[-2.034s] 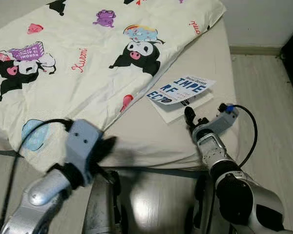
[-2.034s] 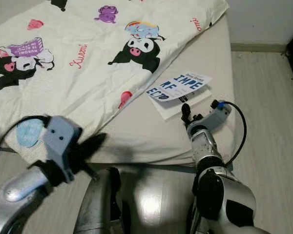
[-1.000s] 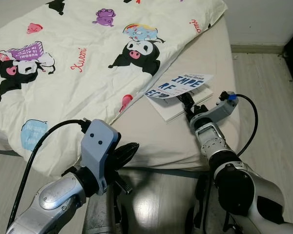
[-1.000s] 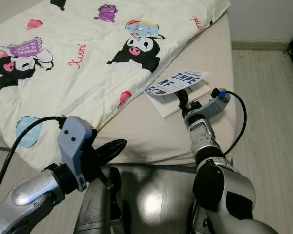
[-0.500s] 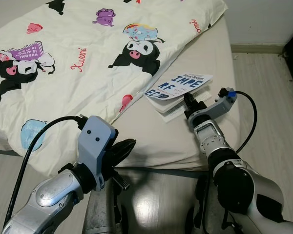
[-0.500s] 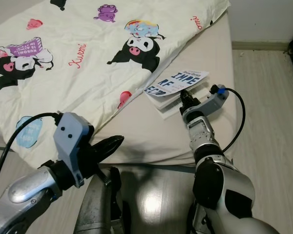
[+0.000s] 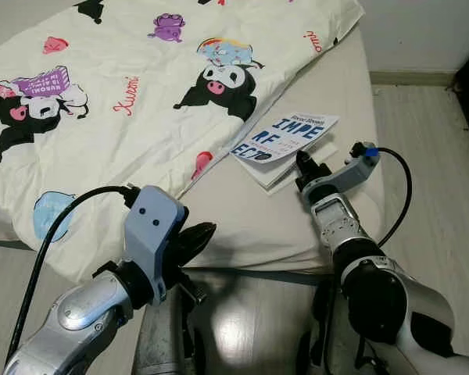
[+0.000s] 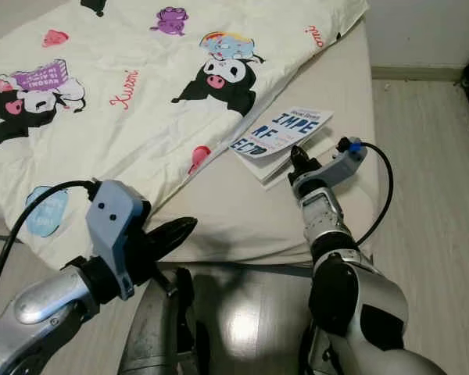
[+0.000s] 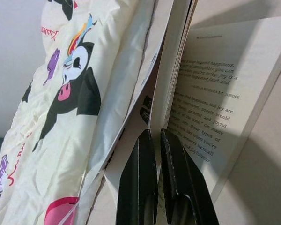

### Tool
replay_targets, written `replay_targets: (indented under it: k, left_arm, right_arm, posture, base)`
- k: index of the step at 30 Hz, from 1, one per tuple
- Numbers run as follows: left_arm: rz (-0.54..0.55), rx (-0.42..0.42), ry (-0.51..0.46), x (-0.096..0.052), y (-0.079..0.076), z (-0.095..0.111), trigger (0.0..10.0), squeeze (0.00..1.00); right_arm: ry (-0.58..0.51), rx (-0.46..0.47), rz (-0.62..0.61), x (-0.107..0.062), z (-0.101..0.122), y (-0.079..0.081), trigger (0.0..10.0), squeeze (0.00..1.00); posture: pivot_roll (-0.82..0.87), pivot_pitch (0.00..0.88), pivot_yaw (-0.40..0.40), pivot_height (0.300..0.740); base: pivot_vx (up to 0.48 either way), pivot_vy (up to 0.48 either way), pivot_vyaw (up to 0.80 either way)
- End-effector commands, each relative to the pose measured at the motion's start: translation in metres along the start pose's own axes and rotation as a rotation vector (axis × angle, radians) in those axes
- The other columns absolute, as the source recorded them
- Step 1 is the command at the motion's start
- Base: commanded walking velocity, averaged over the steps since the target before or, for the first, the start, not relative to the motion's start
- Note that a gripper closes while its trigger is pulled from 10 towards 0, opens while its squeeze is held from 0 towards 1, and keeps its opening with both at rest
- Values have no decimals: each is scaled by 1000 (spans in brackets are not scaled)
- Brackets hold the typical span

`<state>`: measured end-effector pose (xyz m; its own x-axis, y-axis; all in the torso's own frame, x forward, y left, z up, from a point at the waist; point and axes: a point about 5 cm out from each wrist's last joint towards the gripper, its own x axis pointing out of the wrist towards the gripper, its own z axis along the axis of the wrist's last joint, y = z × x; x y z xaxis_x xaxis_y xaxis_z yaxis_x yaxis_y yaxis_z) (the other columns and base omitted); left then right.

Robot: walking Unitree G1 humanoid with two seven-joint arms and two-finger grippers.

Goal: Clean up the room

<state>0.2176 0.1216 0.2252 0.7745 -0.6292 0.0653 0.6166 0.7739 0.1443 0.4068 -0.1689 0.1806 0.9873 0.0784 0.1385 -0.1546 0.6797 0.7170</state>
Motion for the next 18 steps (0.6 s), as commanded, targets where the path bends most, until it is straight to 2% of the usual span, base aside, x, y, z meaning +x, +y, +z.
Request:
replay_targets:
  k: [1,2,5,7,10,12,14,18]
  left_arm:
    - [41,9,44,-3,7,-11,10000,0]
    - [41,9,44,-3,7,-11,10000,0]
    - [240,16,75,-2,35,-26,10000,0]
    - [240,16,75,-2,35,-26,10000,0]
    - [397,-18,81,2,53,-38,10000,0]
    - [397,-18,81,2,53,-38,10000,0]
    - [459,-29,89,4,58,-46,10000,0]
    - [493,-39,95,5,59,-51,10000,0]
  right_arm:
    - [37,-11,-1,-6,-17,-5,0,0]
    - [37,-11,-1,-6,-17,-5,0,0]
    - [35,-85,76,-9,-27,4,0,0]
    - [35,-85,76,-9,-27,4,0,0]
    - [35,-186,142,-11,-34,11,0,0]
    - [35,-186,142,-11,-34,11,0,0]
    - [42,-262,194,-13,-39,17,0,0]
    - [47,-326,244,-16,-44,22,0,0]
  posture:
    - [248,450,88,535]
    - [248,450,88,535]
    - [173,421,62,535]
    - [173,421,62,535]
    - [87,389,31,535]
    - [87,389,31,535]
    - [45,365,10,535]
    - [41,361,5,535]
  base:
    - [0,0,0]
    - [0,0,0]
    - [0,0,0]
    - [0,0,0]
    - [0,0,0]
    - [0,0,0]
    - [0,0,0]
    - [0,0,0]
